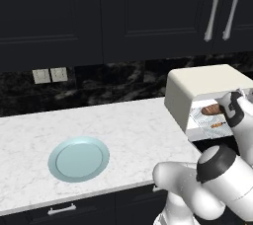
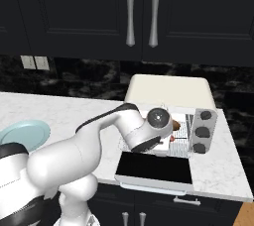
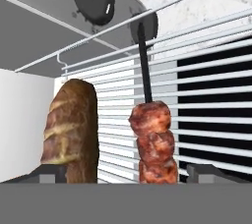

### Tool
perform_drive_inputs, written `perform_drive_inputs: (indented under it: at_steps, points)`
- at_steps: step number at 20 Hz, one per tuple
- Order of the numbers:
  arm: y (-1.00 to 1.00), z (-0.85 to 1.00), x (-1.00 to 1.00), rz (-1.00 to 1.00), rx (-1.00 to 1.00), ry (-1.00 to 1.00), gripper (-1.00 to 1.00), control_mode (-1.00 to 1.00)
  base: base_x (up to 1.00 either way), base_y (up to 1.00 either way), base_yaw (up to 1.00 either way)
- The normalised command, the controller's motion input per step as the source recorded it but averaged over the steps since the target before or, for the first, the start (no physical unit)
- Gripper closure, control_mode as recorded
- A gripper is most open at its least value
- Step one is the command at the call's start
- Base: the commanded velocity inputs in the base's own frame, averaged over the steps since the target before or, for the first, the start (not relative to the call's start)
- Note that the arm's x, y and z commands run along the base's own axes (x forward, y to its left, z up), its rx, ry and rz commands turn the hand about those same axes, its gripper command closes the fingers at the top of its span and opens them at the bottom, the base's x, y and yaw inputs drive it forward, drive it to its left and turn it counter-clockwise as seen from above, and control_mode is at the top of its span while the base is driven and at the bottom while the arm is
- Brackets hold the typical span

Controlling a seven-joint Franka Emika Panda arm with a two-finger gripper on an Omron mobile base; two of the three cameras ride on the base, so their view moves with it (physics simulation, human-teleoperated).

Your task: Pick up the kebab skewer and baguette bread, and place them inside the toaster oven. Close the toaster oven door and start by setting the timer.

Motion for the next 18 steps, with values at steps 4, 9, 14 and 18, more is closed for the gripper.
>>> perform_drive_inputs:
  at_steps: [4,9,14,18]
  points:
    - [0.0,0.1,-0.16,0.0,0.0,0.0,-1.0,-1.0,0.0,0.0,0.0]
    - [0.0,0.28,-0.07,0.0,0.0,0.0,-1.0,-1.0,0.0,0.0,0.0]
    - [-0.01,0.3,0.0,0.0,0.0,0.0,-1.0,-1.0,0.0,0.0,0.0]
    - [-0.29,0.12,-0.17,0.02,0.0,-0.01,-1.0,-1.0,0.0,0.0,0.0]
